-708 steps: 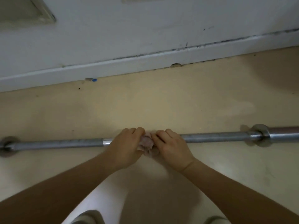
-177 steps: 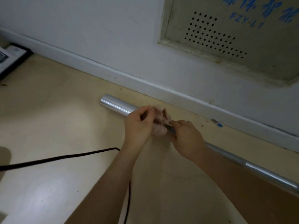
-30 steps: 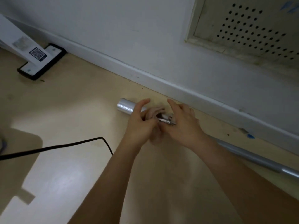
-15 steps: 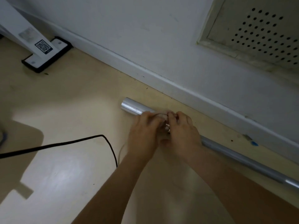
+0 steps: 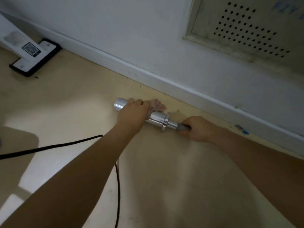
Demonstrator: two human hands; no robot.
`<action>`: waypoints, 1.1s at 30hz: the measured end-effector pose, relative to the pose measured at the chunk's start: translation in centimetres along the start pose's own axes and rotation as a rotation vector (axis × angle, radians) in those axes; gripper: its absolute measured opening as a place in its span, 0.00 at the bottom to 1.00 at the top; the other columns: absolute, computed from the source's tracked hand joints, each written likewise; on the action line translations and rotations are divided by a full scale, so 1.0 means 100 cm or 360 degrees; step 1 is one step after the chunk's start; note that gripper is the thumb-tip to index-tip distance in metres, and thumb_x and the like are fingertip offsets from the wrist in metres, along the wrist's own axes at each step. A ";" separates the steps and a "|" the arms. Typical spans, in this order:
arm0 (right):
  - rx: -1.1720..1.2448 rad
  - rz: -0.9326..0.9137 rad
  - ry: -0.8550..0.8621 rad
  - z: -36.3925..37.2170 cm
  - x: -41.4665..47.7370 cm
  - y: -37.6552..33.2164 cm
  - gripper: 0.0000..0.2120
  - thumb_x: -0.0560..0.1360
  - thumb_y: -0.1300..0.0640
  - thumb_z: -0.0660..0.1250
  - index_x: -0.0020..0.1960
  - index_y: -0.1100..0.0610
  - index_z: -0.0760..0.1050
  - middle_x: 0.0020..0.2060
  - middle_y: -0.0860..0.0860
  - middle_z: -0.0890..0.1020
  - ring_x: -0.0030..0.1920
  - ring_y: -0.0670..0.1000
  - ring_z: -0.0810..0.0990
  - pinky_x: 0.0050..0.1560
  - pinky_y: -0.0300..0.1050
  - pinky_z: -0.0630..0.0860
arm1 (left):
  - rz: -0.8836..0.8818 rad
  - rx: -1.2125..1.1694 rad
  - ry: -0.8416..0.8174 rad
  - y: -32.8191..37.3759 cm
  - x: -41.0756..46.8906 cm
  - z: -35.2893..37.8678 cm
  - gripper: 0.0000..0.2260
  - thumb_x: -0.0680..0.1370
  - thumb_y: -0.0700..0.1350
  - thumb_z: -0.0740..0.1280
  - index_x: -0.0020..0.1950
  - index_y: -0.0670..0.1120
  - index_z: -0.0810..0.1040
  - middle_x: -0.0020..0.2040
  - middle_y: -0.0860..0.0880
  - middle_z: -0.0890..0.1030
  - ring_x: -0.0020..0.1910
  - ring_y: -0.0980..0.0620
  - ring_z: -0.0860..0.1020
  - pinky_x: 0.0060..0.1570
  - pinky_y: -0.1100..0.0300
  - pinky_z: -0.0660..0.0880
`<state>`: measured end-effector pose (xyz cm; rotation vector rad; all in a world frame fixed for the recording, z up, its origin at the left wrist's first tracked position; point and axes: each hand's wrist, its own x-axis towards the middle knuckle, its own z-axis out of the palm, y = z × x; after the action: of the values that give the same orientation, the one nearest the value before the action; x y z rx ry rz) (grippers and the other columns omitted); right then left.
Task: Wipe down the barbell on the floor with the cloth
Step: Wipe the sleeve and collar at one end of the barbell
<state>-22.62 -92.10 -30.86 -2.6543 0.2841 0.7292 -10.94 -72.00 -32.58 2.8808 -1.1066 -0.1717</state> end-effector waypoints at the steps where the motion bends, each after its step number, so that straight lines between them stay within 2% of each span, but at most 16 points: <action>1: 0.0053 -0.0001 -0.0073 0.002 -0.003 -0.002 0.13 0.76 0.52 0.64 0.34 0.52 0.70 0.32 0.51 0.75 0.37 0.53 0.75 0.30 0.42 0.64 | 0.0008 0.0009 -0.0022 -0.001 -0.007 0.000 0.17 0.71 0.37 0.66 0.59 0.46 0.72 0.53 0.45 0.78 0.53 0.41 0.72 0.48 0.50 0.73; 4: 0.0210 -0.0002 -0.0290 0.017 -0.015 -0.012 0.12 0.76 0.50 0.63 0.34 0.49 0.72 0.31 0.48 0.75 0.36 0.51 0.75 0.31 0.40 0.65 | 0.0041 0.0067 -0.0076 -0.008 -0.035 0.005 0.13 0.70 0.38 0.66 0.52 0.48 0.76 0.47 0.47 0.81 0.48 0.43 0.73 0.43 0.52 0.73; 6: 0.0199 -0.0016 -0.0320 0.024 -0.027 -0.017 0.09 0.76 0.49 0.64 0.42 0.52 0.79 0.36 0.50 0.80 0.38 0.50 0.77 0.34 0.41 0.69 | 0.0080 0.0139 -0.0182 -0.009 -0.046 0.006 0.11 0.69 0.39 0.66 0.50 0.48 0.76 0.45 0.48 0.82 0.47 0.44 0.74 0.43 0.56 0.70; 7: 0.0114 -0.0046 -0.0205 0.026 -0.032 -0.019 0.10 0.75 0.48 0.65 0.47 0.53 0.81 0.40 0.52 0.82 0.40 0.51 0.78 0.37 0.42 0.71 | 0.0094 0.0159 -0.0216 -0.010 -0.049 0.004 0.11 0.69 0.39 0.66 0.50 0.48 0.76 0.44 0.47 0.82 0.48 0.44 0.74 0.42 0.57 0.68; 10: -0.0106 -0.0106 0.0419 0.033 -0.048 -0.025 0.17 0.72 0.47 0.68 0.56 0.55 0.78 0.48 0.55 0.79 0.49 0.56 0.76 0.46 0.47 0.74 | 0.0128 0.0060 -0.0186 -0.013 -0.046 -0.001 0.12 0.69 0.38 0.66 0.51 0.48 0.77 0.45 0.47 0.82 0.47 0.44 0.73 0.44 0.55 0.69; 13: -0.0088 -0.0075 0.0507 0.040 -0.048 -0.048 0.31 0.70 0.46 0.70 0.69 0.53 0.65 0.54 0.55 0.75 0.55 0.57 0.73 0.50 0.49 0.73 | 0.0253 -0.0207 0.0043 0.003 -0.044 -0.001 0.18 0.68 0.36 0.65 0.56 0.48 0.78 0.54 0.47 0.82 0.50 0.43 0.76 0.48 0.56 0.68; 15: -0.0096 -0.0028 0.0594 0.044 -0.038 -0.059 0.35 0.71 0.49 0.69 0.73 0.53 0.58 0.54 0.55 0.76 0.54 0.58 0.73 0.48 0.49 0.72 | 0.0319 -0.0441 0.0165 0.036 -0.053 0.006 0.22 0.69 0.41 0.63 0.63 0.44 0.75 0.60 0.45 0.79 0.55 0.44 0.76 0.51 0.56 0.69; 17: -0.0172 -0.0063 0.0650 0.043 -0.027 -0.058 0.29 0.74 0.57 0.65 0.73 0.52 0.59 0.51 0.55 0.78 0.51 0.58 0.75 0.44 0.49 0.72 | 0.0267 -0.0591 0.0252 0.061 -0.066 0.014 0.25 0.70 0.43 0.63 0.68 0.42 0.71 0.63 0.43 0.76 0.54 0.46 0.72 0.50 0.58 0.67; 20: -0.0249 -0.0102 0.0590 0.032 -0.012 -0.052 0.27 0.72 0.60 0.63 0.70 0.48 0.64 0.49 0.54 0.80 0.50 0.58 0.78 0.46 0.48 0.73 | 0.0197 -0.0438 0.0319 0.042 -0.067 0.023 0.27 0.71 0.39 0.66 0.70 0.43 0.69 0.64 0.44 0.75 0.50 0.44 0.73 0.49 0.57 0.70; 22: -0.0239 -0.0092 0.0528 0.026 -0.004 -0.054 0.23 0.70 0.59 0.65 0.64 0.48 0.70 0.52 0.53 0.81 0.53 0.58 0.79 0.49 0.49 0.72 | -0.0088 -0.0317 0.0363 0.007 -0.059 0.029 0.28 0.69 0.35 0.67 0.69 0.44 0.69 0.65 0.45 0.74 0.51 0.41 0.75 0.49 0.52 0.74; 24: -0.0156 -0.0051 0.0511 0.022 0.002 -0.053 0.16 0.70 0.58 0.66 0.58 0.49 0.74 0.52 0.52 0.82 0.53 0.58 0.79 0.50 0.49 0.73 | -0.0356 -0.0211 0.0322 -0.021 -0.048 0.030 0.28 0.69 0.34 0.65 0.69 0.45 0.68 0.68 0.46 0.72 0.53 0.40 0.75 0.51 0.52 0.73; 26: -0.0015 0.0017 0.0511 0.019 0.007 -0.048 0.15 0.71 0.58 0.66 0.57 0.51 0.75 0.51 0.53 0.82 0.53 0.59 0.79 0.51 0.50 0.75 | -0.0574 -0.0245 0.0282 -0.031 -0.035 0.025 0.26 0.70 0.33 0.62 0.68 0.45 0.68 0.70 0.46 0.69 0.53 0.39 0.74 0.50 0.53 0.71; 28: 0.0108 0.0040 0.0598 0.018 0.008 -0.044 0.19 0.70 0.61 0.67 0.61 0.53 0.74 0.51 0.56 0.83 0.53 0.60 0.79 0.51 0.52 0.76 | -0.0789 -0.0355 0.0258 -0.023 -0.025 0.015 0.26 0.72 0.34 0.60 0.70 0.44 0.65 0.72 0.43 0.65 0.55 0.36 0.72 0.53 0.52 0.70; 30: 0.0064 0.0029 0.0719 0.023 0.008 -0.044 0.21 0.71 0.63 0.66 0.63 0.52 0.73 0.48 0.58 0.83 0.48 0.61 0.80 0.46 0.51 0.77 | -0.0776 -0.0418 0.0220 0.002 -0.025 0.011 0.29 0.73 0.35 0.59 0.74 0.43 0.60 0.74 0.39 0.59 0.62 0.34 0.69 0.58 0.49 0.70; 33: -0.0105 0.0038 0.0771 0.030 0.009 -0.046 0.20 0.74 0.64 0.61 0.65 0.52 0.69 0.46 0.58 0.82 0.45 0.61 0.79 0.42 0.48 0.74 | -0.0312 -0.0527 0.0091 0.049 -0.043 0.015 0.36 0.70 0.33 0.62 0.76 0.43 0.53 0.78 0.41 0.47 0.75 0.39 0.54 0.63 0.48 0.70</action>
<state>-21.86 -86.74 -32.38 -2.8633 0.4234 0.0891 -17.50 -72.77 -33.31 2.6700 -0.7065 -0.2520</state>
